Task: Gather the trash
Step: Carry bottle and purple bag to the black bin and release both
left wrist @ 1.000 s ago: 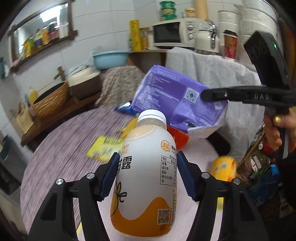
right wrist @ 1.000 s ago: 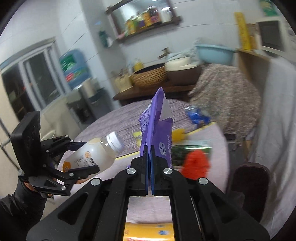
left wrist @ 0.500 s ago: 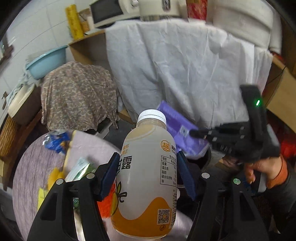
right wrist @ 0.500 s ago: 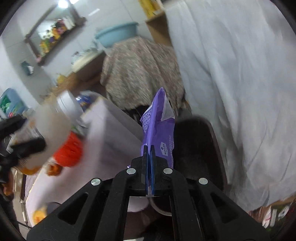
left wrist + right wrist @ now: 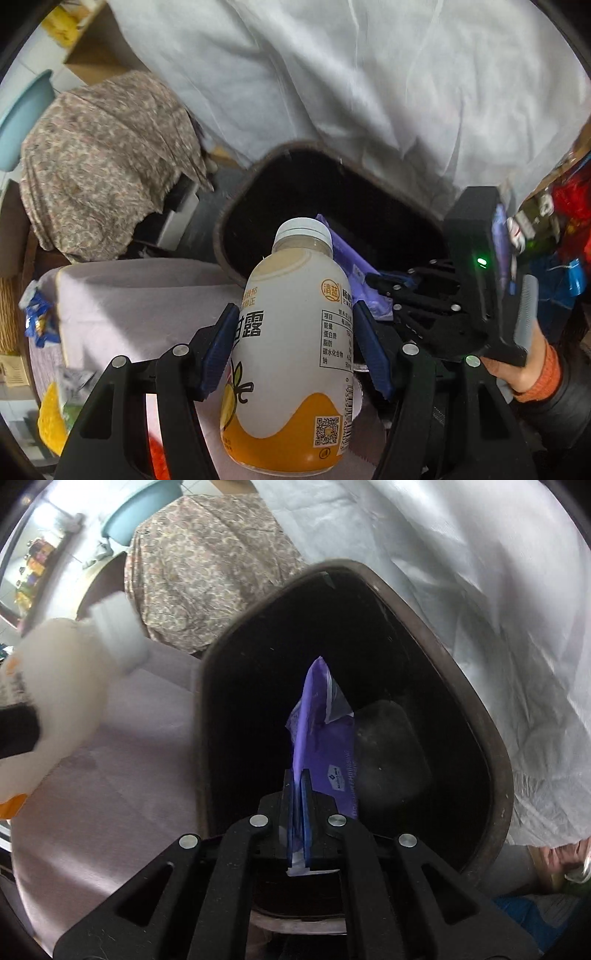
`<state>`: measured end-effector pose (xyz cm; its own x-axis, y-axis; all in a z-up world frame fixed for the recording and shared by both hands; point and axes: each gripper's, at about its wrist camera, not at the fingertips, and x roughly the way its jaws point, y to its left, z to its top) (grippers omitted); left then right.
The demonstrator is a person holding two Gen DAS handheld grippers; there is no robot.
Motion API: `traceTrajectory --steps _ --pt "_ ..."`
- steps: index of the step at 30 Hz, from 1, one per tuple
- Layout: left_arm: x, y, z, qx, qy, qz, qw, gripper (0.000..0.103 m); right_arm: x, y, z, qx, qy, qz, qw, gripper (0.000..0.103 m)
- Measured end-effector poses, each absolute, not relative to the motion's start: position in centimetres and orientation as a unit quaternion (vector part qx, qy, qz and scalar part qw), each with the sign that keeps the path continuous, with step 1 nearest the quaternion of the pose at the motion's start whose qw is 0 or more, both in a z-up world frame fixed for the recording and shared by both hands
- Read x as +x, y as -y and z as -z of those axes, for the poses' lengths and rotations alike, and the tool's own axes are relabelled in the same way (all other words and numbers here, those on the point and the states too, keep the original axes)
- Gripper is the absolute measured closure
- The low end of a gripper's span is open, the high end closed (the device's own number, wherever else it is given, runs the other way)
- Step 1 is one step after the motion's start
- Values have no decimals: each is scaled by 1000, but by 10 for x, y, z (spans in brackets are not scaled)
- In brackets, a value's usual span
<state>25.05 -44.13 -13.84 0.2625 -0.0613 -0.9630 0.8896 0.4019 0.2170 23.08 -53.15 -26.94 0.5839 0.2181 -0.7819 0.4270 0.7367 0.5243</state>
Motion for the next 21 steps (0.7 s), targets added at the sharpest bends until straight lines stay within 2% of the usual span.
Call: traceTrajectory --steps 1,4,6,9,13,19,21 --pt "252 446 143 428 -500 350 667 41 229 529 270 356 -450 63 816 89" --pt "251 458 159 455 -505 343 648 41 228 529 271 346 -445 68 823 54" --pt "254 464 167 465 -507 338 642 41 225 528 267 339 -435 70 831 54" --pt "267 472 172 429 -531 339 647 41 209 528 259 332 -427 84 837 53" --pt "278 481 176 386 -567 328 649 41 187 521 241 314 -401 105 854 45" --pt "279 488 184 382 -581 308 650 40 161 522 237 304 -386 131 861 45" --pt "282 489 184 379 -580 308 652 34 146 523 238 311 -383 137 859 44"
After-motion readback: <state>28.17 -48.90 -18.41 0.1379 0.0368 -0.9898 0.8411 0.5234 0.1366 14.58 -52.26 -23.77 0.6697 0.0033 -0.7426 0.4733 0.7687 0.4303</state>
